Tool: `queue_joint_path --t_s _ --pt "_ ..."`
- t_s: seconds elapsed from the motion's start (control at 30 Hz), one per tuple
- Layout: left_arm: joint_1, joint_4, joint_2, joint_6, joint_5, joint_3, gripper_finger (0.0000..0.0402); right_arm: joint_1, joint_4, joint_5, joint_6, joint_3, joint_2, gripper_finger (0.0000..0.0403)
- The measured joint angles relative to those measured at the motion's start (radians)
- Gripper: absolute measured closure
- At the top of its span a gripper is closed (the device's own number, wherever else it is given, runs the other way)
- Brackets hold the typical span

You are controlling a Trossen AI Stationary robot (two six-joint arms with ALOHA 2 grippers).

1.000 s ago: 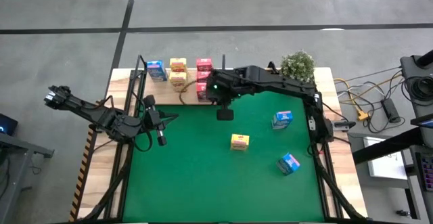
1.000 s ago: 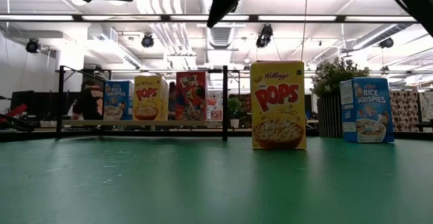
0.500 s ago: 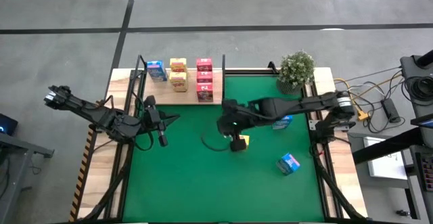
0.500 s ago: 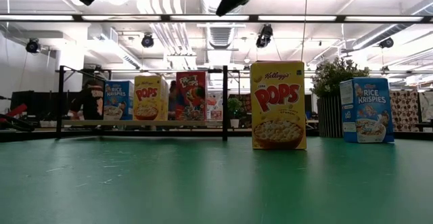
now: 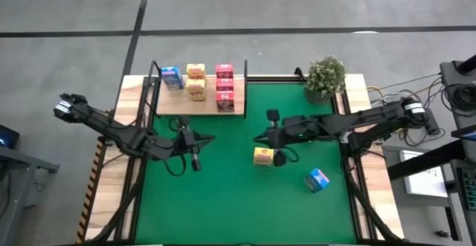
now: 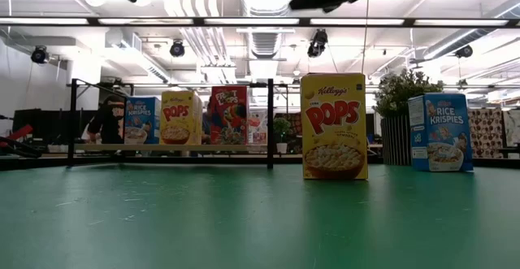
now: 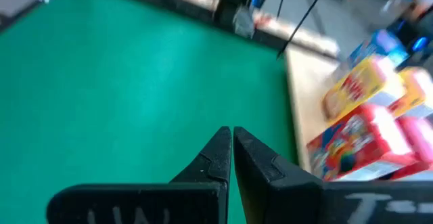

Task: Stack cereal on shelf
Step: Put the yellow cereal box aligned with the yellow cereal box on the shelf

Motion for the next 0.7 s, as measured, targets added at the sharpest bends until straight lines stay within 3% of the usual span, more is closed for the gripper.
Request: queue_joint_path --t_s 0.3,0.53,0.7 --pt "0.001 -0.001 0.197 0.007 0.0 0.172 0.0402 0.0 0.29 -0.012 -0.123 -0.222 -0.241 0.0394" --pt "0.002 -0.005 0.335 0.026 0.006 0.294 0.0401 0.0 0.343 -0.08 -0.134 -0.34 -0.376 0.0394" --pt "0.018 -0.007 0.423 0.026 0.099 0.369 0.0378 0.0 0.373 -0.088 -0.159 -0.419 -0.445 0.0394"
